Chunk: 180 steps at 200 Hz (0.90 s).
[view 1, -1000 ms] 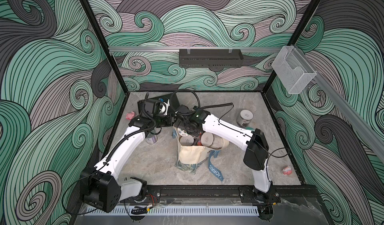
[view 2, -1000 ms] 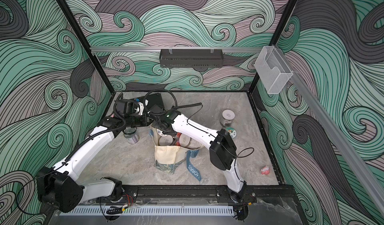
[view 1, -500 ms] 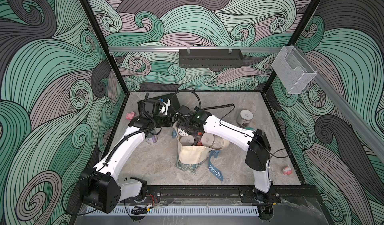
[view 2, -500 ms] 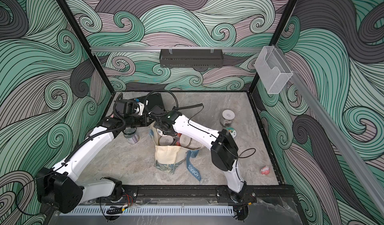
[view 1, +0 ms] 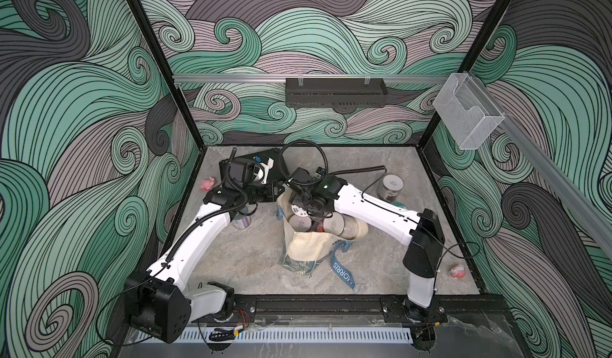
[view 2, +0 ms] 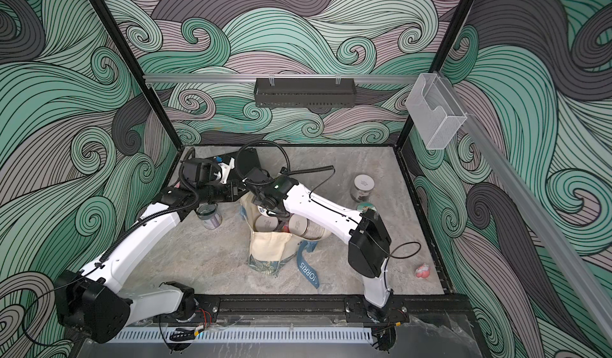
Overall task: Take out the seed jars from the canvas bag
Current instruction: Pick up the seed jar from the canvas bag, then place the seed jar at the center of the board.
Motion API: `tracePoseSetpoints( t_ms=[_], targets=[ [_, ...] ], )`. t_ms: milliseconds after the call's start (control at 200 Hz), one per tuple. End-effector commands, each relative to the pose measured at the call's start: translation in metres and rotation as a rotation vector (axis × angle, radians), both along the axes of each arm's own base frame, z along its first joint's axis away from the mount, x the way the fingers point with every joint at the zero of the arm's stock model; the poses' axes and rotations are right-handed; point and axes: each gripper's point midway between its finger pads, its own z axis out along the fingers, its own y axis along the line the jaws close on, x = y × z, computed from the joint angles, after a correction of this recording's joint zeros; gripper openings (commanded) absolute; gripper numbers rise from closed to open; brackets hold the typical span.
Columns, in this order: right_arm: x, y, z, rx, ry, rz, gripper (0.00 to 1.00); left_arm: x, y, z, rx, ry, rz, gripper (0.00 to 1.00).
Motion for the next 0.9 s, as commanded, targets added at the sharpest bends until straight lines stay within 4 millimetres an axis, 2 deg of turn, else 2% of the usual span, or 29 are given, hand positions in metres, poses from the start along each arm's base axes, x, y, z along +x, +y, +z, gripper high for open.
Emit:
tracePoseSetpoints(
  t_ms=[0,300,465,720,896],
  targets=[
    [-0.005,-0.019,0.025,-0.022,-0.049,0.002,0.72,0.004,-0.005,0.03,-0.029,-0.114,-0.023,0.0],
    [-0.014,-0.039,0.064,0.032,-0.114,0.006,0.72,0.004,-0.004,0.031,-0.027,-0.116,-0.021,0.0],
    [-0.018,-0.057,0.085,0.049,-0.168,-0.012,0.73,0.004,-0.004,0.032,-0.028,-0.119,-0.021,0.0],
    [-0.02,-0.098,0.111,0.072,-0.234,-0.069,0.72,0.003,-0.004,0.032,-0.029,-0.118,-0.022,0.0],
    [-0.024,-0.14,0.116,0.073,-0.266,-0.138,0.73,0.003,-0.005,0.033,-0.034,-0.12,-0.025,0.0]
  ],
)
